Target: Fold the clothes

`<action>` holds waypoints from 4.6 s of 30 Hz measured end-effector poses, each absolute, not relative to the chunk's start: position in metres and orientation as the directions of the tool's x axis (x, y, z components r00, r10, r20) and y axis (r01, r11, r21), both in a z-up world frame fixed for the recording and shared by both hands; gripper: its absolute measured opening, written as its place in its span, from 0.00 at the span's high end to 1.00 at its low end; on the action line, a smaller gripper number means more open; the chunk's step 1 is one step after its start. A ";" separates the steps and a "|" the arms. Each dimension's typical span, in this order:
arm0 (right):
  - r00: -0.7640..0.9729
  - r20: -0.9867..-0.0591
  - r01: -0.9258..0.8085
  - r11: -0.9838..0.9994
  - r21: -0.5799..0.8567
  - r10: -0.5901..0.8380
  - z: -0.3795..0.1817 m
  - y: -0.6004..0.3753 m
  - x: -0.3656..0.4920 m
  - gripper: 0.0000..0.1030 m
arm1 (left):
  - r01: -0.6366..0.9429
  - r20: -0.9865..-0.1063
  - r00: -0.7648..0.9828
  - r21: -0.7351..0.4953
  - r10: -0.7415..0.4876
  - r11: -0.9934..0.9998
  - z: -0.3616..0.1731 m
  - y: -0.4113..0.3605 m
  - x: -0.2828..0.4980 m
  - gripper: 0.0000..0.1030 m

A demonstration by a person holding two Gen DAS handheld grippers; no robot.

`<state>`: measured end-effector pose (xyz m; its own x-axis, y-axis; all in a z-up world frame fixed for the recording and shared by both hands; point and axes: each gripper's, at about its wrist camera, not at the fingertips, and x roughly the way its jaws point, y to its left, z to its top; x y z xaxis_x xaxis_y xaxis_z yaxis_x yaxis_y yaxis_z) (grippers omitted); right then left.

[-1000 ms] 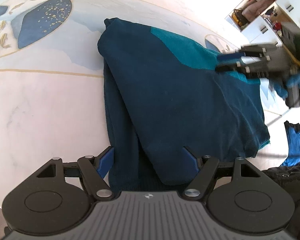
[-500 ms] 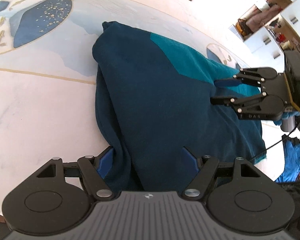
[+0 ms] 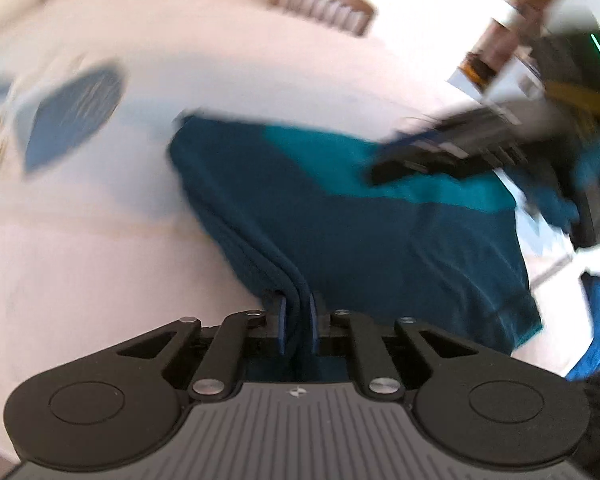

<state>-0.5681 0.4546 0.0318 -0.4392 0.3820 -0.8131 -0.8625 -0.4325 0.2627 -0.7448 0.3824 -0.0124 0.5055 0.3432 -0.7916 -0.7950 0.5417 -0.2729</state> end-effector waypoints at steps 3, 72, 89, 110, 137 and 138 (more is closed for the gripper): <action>-0.494 -0.799 -0.840 -0.426 0.337 0.342 0.040 0.469 -0.597 0.00 | -0.765 -0.784 0.516 -0.241 0.345 0.597 -0.011 0.376 -0.723 0.91; -0.244 -0.825 -0.889 0.223 0.401 0.510 -0.039 0.323 -0.329 0.00 | -0.365 -0.748 0.662 -0.365 -0.037 0.857 -0.021 0.317 -0.445 0.87; -0.202 -0.820 -0.950 0.097 0.298 0.536 0.026 0.260 -0.363 0.00 | -0.295 -0.690 0.723 -0.269 0.031 0.917 0.021 0.430 -0.488 0.22; 0.156 -0.933 -0.917 0.398 -0.015 0.325 -0.020 0.218 -0.419 0.11 | -0.169 -0.705 0.701 -0.307 -0.105 0.937 -0.024 0.476 -0.478 0.23; -0.072 -0.911 -0.963 0.208 0.170 0.406 -0.025 0.261 -0.393 0.00 | -0.268 -0.727 0.685 -0.196 0.043 0.943 -0.015 0.465 -0.504 0.23; -0.084 -0.909 -0.961 0.208 0.182 0.409 -0.025 0.261 -0.391 0.00 | -0.278 -0.733 0.679 -0.190 0.052 0.942 -0.013 0.463 -0.504 0.23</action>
